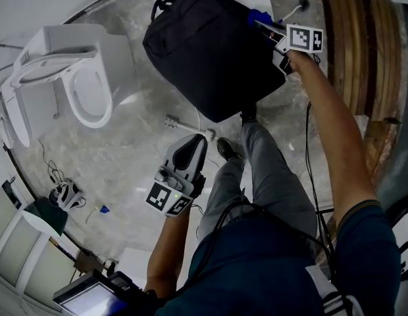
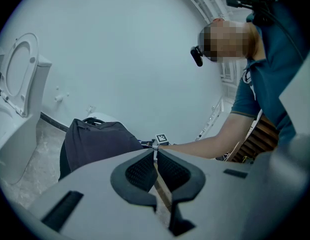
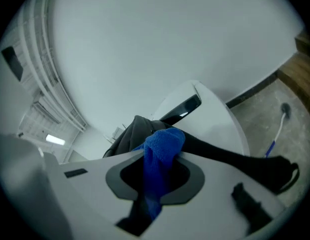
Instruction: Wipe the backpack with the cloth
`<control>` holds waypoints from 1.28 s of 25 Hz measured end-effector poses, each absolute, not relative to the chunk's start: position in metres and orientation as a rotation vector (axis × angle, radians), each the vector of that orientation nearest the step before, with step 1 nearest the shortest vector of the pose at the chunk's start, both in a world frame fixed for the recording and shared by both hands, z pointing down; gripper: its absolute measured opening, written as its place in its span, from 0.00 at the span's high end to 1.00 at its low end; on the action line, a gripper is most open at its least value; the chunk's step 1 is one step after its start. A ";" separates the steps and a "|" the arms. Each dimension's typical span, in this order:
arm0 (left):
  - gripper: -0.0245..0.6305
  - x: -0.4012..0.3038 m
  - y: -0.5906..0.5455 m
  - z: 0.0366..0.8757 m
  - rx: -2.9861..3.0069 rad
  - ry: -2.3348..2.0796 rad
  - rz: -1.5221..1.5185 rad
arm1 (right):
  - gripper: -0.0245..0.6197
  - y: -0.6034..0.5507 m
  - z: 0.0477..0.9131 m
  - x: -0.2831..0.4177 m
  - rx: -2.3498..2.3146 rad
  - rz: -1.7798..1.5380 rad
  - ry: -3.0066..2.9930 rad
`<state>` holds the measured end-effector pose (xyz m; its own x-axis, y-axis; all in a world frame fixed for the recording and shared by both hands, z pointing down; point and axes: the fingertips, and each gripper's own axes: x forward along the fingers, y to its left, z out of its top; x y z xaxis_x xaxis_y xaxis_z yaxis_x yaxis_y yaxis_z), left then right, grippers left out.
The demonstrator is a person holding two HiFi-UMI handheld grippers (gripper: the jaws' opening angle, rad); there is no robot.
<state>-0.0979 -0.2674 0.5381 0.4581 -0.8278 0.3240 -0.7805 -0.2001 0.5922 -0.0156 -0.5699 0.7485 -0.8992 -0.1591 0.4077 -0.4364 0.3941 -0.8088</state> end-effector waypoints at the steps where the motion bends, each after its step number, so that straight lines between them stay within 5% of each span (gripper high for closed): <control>1: 0.92 -0.099 -0.268 0.537 1.992 -1.344 -0.090 | 0.88 -0.563 0.750 -0.006 0.529 1.552 -2.372; 11: 0.92 -0.104 -0.261 0.544 1.967 -1.359 -0.107 | 0.88 -0.498 0.779 0.074 0.607 1.608 -2.242; 21: 0.92 -0.124 -0.240 0.545 1.860 -1.485 -0.179 | 0.88 -0.638 0.737 -0.082 0.476 1.653 -2.291; 26: 0.92 -0.148 -0.214 0.537 1.779 -1.600 -0.218 | 0.88 -0.671 0.715 -0.170 0.323 1.254 -2.297; 32: 0.92 -0.164 -0.179 0.551 1.671 -1.717 -0.280 | 0.88 -0.635 0.733 -0.252 -0.014 0.325 -2.083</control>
